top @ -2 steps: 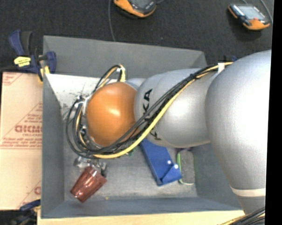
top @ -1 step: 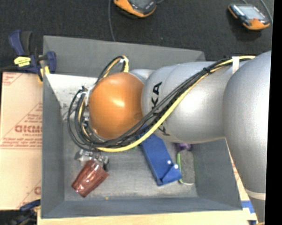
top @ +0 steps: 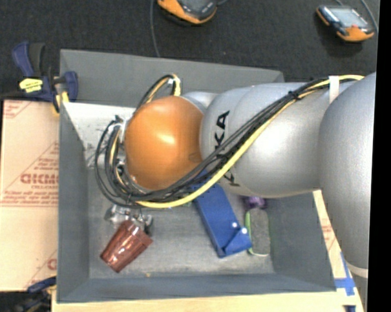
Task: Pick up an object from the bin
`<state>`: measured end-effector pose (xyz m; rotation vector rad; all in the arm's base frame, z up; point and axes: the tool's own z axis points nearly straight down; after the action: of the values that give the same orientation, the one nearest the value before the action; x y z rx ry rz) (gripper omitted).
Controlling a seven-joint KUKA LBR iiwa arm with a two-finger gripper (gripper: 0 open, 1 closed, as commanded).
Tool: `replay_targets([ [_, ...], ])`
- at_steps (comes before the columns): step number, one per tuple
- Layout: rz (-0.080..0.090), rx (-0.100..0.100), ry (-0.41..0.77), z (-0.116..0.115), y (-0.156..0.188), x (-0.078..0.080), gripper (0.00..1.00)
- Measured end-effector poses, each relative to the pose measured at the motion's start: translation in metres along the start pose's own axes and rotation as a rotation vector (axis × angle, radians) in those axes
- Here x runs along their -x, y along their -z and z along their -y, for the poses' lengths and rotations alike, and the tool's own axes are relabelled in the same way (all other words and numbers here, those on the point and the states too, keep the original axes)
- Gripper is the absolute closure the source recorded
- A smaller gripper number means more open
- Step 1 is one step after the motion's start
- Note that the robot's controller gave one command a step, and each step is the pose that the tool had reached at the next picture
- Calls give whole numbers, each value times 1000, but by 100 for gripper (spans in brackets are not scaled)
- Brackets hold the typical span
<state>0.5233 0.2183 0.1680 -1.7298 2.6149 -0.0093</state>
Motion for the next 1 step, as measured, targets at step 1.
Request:
replay_targets([
  [1,4,-3,-5,1,13,0,100],
])
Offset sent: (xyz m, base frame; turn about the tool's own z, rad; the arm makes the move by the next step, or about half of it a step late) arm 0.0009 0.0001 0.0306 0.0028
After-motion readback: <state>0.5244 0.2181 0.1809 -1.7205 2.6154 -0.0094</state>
